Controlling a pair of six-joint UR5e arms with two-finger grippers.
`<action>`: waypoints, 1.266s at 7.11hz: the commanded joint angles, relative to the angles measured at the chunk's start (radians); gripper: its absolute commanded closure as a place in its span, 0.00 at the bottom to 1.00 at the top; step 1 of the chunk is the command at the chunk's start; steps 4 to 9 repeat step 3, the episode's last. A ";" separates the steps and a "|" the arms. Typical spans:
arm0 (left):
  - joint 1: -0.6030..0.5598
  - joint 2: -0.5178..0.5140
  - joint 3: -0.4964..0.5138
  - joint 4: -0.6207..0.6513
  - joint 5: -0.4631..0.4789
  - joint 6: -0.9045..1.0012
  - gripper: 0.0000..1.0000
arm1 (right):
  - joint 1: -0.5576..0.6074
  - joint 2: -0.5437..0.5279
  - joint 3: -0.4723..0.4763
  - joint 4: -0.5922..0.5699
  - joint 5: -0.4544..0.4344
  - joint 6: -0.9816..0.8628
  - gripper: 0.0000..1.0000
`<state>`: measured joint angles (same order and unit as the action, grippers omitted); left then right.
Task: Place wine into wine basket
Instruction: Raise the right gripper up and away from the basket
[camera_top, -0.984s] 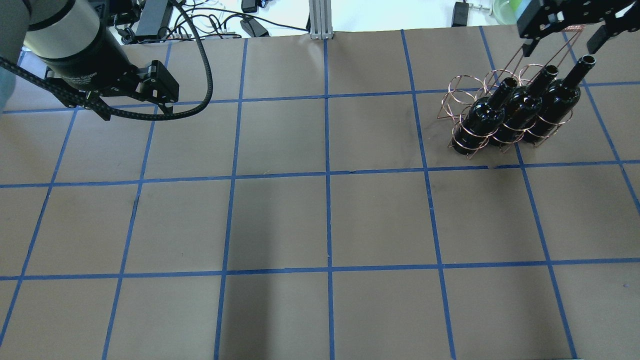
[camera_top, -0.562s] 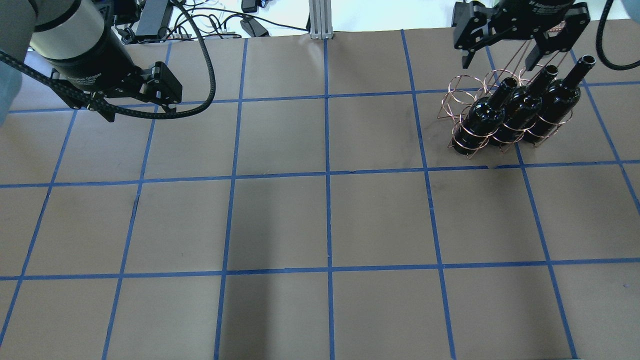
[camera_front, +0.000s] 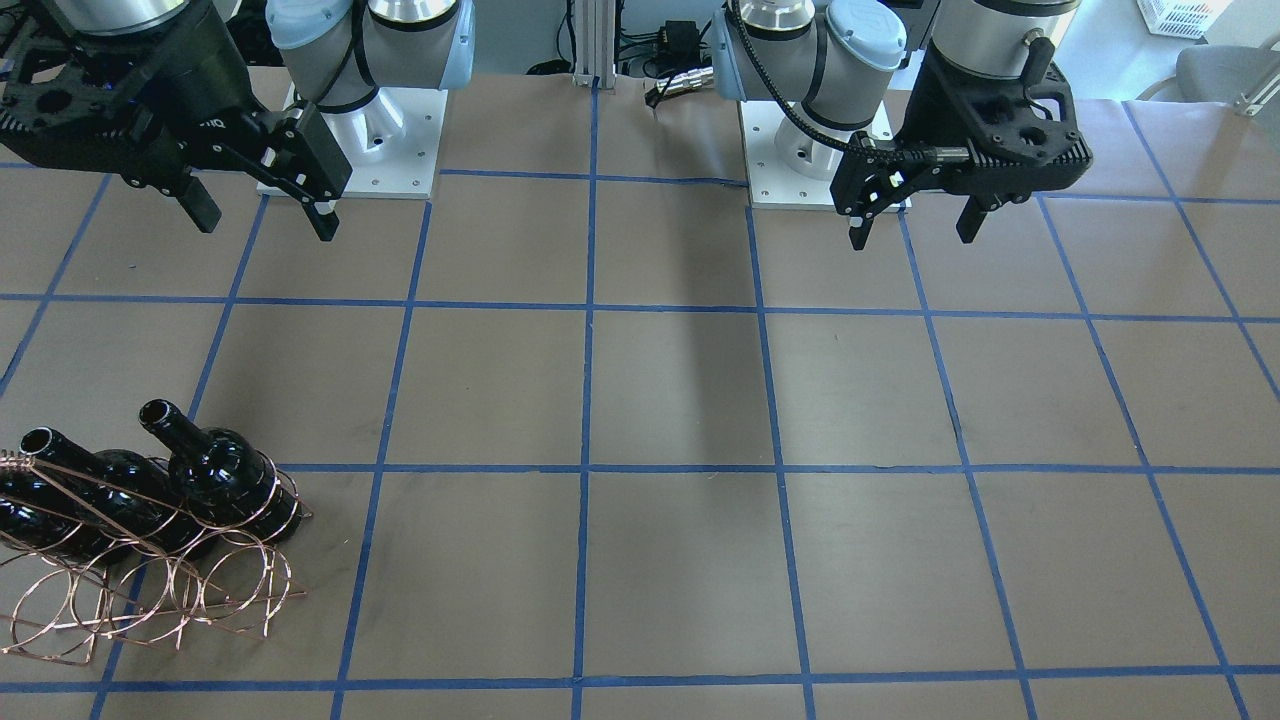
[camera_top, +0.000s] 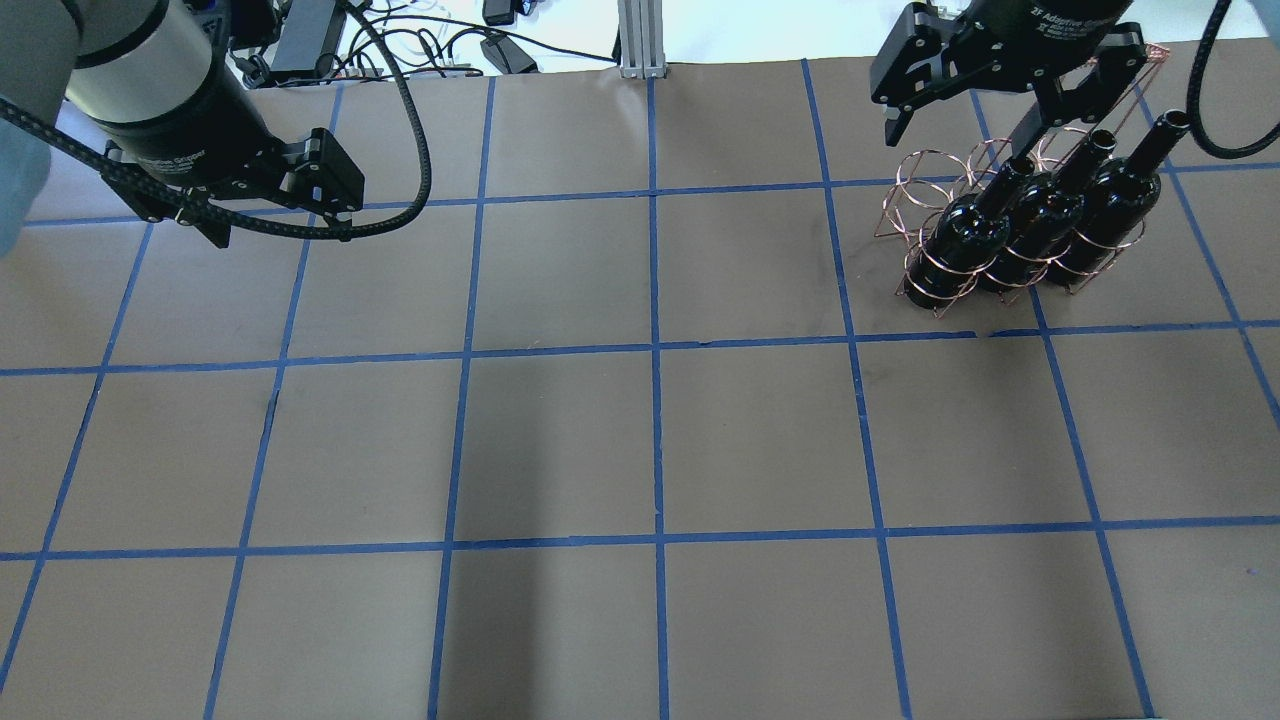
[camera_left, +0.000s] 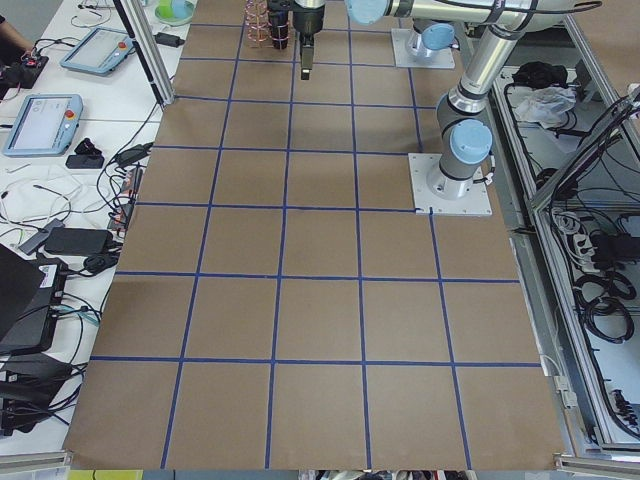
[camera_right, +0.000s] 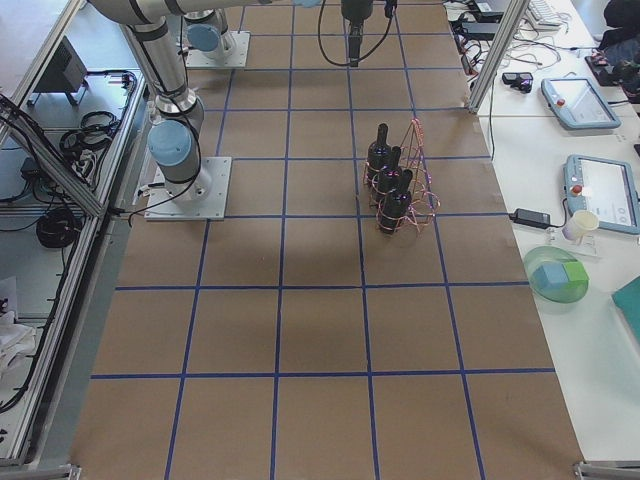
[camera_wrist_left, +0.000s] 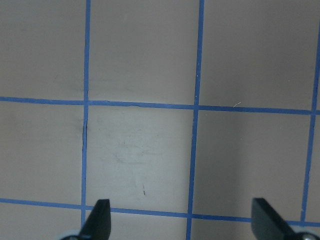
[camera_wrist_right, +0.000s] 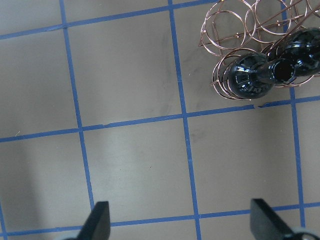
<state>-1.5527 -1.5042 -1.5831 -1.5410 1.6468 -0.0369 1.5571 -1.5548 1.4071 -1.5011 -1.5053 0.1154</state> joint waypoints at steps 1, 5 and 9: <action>-0.001 -0.004 -0.002 0.001 0.001 -0.001 0.00 | 0.000 -0.001 0.003 0.004 -0.004 -0.002 0.00; -0.006 0.001 0.002 0.002 -0.008 -0.004 0.00 | 0.000 0.002 0.004 0.004 -0.006 -0.006 0.00; -0.006 0.001 0.002 0.002 -0.008 -0.004 0.00 | 0.000 0.002 0.004 0.004 -0.006 -0.006 0.00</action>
